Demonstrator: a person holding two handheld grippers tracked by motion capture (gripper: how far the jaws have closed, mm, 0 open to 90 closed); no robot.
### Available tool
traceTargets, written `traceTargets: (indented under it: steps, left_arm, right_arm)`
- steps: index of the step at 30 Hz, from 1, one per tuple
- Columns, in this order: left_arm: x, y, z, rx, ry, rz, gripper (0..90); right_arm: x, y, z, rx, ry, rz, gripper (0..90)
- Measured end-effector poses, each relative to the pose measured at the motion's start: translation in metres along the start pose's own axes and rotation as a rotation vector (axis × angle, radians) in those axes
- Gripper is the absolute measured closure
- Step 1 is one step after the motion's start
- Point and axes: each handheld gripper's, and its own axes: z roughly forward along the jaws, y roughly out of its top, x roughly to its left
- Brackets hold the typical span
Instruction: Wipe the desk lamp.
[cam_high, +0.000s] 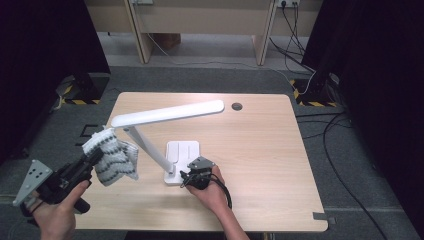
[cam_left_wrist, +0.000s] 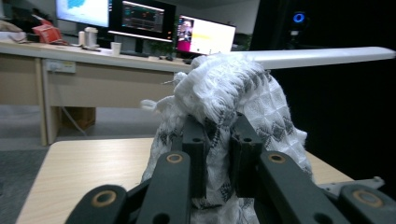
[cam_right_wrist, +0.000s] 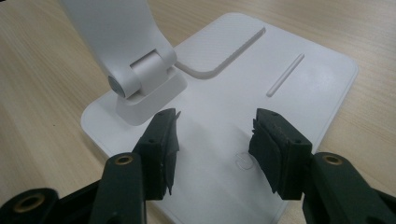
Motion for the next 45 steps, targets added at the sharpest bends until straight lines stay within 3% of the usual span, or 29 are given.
traceTargets:
  steps: [6, 14, 20, 24, 33, 45]
  left_arm:
    - [0.013, -0.006, 0.008, 0.036, 0.027, -0.016, 79.1]
    - [0.004, 0.004, 0.033, 0.042, -0.027, -0.020, 79.1]
    - [-0.010, 0.013, 0.046, 0.039, -0.062, 0.014, 79.1]
    - [-0.012, 0.015, 0.049, 0.039, -0.062, 0.032, 79.1]
    - [-0.007, 0.015, 0.060, 0.055, -0.041, 0.037, 79.0]
    - [-0.014, 0.004, 0.071, 0.075, -0.046, 0.099, 79.0]
  right_arm:
    - [0.000, 0.000, 0.000, 0.000, 0.000, 0.001, 50.4]
    - [0.000, 0.000, 0.000, -0.001, -0.001, -0.002, 50.4]
    - [0.000, 0.000, 0.000, -0.001, 0.000, -0.003, 50.4]
    - [0.000, 0.000, 0.001, -0.002, 0.000, -0.008, 50.4]
    - [0.001, 0.001, 0.001, 0.002, 0.000, 0.006, 50.4]
    - [0.001, 0.001, 0.001, 0.001, -0.002, 0.005, 50.4]
